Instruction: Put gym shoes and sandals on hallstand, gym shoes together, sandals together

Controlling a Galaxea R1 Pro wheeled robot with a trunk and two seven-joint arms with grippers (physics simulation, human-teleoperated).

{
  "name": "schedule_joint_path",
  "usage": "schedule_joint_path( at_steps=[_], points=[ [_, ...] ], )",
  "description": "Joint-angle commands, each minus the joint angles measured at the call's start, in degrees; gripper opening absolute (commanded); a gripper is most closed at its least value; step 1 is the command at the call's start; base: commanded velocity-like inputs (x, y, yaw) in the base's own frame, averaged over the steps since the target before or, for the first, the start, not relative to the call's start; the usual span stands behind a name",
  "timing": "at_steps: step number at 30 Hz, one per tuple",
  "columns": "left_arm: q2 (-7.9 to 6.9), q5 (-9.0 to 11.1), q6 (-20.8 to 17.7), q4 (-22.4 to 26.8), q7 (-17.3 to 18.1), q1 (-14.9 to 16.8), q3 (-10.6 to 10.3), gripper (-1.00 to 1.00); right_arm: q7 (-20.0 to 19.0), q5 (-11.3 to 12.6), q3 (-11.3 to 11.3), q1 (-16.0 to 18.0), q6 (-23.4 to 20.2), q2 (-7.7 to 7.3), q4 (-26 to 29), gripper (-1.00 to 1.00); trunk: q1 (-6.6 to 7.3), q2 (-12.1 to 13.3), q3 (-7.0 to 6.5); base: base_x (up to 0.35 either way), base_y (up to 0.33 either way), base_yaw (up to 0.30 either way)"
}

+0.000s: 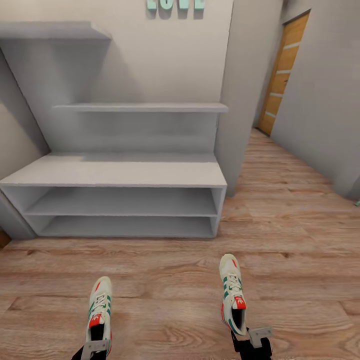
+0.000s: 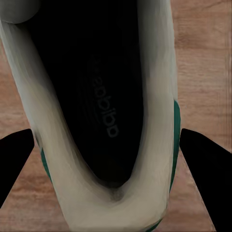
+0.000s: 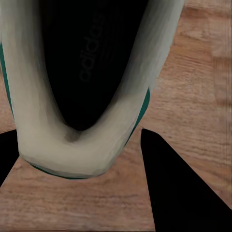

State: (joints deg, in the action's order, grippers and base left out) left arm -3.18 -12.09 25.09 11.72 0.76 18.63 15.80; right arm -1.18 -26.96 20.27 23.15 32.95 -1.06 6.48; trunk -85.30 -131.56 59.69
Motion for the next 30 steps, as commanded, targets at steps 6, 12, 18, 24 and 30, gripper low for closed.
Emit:
schedule_joint_path(
  at_steps=[6, 12, 18, 24, 30],
  points=[
    [0.01, -0.62, 0.22, -0.03, 0.03, 0.01, 0.47, -1.00, -0.05, -0.38, 0.49, 0.05, 0.19, 0.01, -0.06, -1.00, 0.01, -0.02, 0.04, 0.000, 0.000, -0.300],
    [0.01, -0.60, 0.22, -0.03, 0.03, 0.01, 0.46, -1.00, -0.16, -0.38, 0.47, 0.05, 0.19, 0.12, -0.05, -1.00, 0.01, -0.02, 0.04, 0.000, 0.000, -0.139],
    [0.01, -0.59, 0.22, -0.03, 0.03, 0.06, 0.46, -1.00, -0.14, -0.38, 0.47, 0.05, 0.19, 0.29, 0.02, -1.00, 0.01, -0.02, 0.04, 0.000, 0.000, -0.012],
    [0.03, -0.51, 0.13, 0.13, 0.09, 0.08, 0.38, -1.00, -0.08, -0.30, 0.61, 0.05, 0.19, -0.18, 0.26, -1.00, 0.01, -0.02, 0.04, 0.000, 0.000, 0.000],
    [0.13, -0.50, -0.72, 0.32, 0.13, 0.33, 0.51, -1.00, -0.04, -0.22, 0.78, 0.05, 0.19, -0.63, 0.50, -1.00, 0.01, -0.02, 0.04, 0.000, 0.000, 0.000]
  ],
)
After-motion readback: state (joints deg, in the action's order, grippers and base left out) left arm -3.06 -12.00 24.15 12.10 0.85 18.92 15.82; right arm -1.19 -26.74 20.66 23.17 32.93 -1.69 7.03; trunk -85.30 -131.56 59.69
